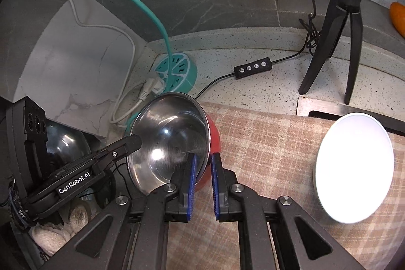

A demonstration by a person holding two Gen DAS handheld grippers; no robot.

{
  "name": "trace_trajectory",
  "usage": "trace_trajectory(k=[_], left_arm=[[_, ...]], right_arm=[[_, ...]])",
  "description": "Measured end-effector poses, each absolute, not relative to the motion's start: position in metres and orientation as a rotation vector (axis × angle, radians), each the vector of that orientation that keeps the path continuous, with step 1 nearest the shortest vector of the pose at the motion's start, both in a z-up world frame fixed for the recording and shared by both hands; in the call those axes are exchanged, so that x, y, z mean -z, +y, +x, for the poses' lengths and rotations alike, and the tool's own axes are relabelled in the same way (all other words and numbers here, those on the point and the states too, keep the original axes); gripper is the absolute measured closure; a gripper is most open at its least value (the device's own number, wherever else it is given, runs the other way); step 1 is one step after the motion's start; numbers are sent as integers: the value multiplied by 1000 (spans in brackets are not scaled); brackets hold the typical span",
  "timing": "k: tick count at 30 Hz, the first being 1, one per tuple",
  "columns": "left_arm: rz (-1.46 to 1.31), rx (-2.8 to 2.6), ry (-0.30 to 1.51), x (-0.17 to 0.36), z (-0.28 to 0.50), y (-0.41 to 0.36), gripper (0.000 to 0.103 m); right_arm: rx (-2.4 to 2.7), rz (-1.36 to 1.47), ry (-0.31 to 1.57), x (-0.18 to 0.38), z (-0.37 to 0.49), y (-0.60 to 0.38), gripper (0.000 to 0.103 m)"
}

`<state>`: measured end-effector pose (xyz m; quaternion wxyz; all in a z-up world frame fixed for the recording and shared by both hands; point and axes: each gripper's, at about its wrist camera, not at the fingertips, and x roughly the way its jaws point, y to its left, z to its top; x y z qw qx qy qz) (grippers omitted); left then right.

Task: Organize plates and bowls
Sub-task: 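Lift the red-exterior steel bowl and carry it over the large steel bowl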

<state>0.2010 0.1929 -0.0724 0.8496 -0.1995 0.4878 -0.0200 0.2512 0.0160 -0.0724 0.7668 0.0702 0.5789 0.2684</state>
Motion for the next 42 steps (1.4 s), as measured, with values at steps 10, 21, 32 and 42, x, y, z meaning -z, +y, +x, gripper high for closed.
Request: trace_trajectory(k=[10,21,32,42], left_arm=[[-388,47,957,32,165,176,98],[-360,56,926,11,115,151,98],[-331,48,926,9,64,123,98],[-337,68,940,15,33,101,97]], right_arm=[[-613,161,1187,27,219,0,92],[-642,156,1131,-9,174,-26,92],[-650,130,1140,-7,125,-48,92],[-644,132,1156,-2,88,-72,92]])
